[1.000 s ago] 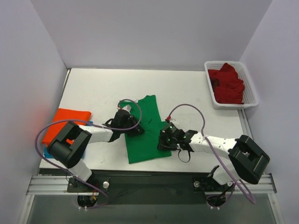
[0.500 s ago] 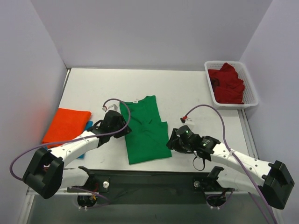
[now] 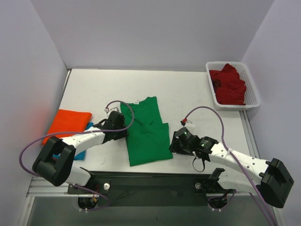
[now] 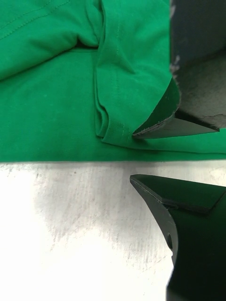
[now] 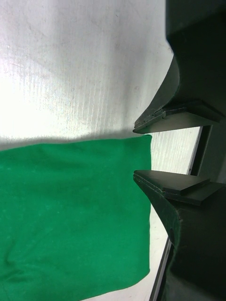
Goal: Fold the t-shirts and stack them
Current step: Fold the folded rectangular tshirt in 1/3 of the way, then grab one side of the 2/3 rectangular tshirt with both arms
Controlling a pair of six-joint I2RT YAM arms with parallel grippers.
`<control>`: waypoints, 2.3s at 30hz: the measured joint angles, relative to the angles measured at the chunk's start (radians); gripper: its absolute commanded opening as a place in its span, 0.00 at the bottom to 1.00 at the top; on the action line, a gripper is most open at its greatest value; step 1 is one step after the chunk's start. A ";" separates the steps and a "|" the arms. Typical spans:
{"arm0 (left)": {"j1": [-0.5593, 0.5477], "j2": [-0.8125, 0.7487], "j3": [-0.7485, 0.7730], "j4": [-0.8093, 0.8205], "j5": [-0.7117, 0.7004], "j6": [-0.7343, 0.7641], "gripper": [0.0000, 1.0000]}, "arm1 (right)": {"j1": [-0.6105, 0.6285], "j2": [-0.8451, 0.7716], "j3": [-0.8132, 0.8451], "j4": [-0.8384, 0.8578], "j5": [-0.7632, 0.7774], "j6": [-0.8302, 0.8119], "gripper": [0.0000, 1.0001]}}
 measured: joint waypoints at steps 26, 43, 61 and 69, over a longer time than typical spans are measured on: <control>0.029 0.113 0.073 0.067 0.051 0.071 0.10 | 0.003 0.000 -0.064 -0.002 0.005 0.001 0.38; 0.149 0.037 0.032 0.087 0.078 0.075 0.37 | 0.023 0.026 -0.104 0.083 -0.054 0.034 0.40; 0.162 -0.471 -0.275 -0.157 0.072 -0.097 0.53 | 0.021 0.033 -0.269 0.438 -0.185 0.222 0.40; 0.134 -0.724 -0.366 -0.307 0.098 -0.180 0.50 | 0.016 0.081 -0.285 0.536 -0.230 0.263 0.34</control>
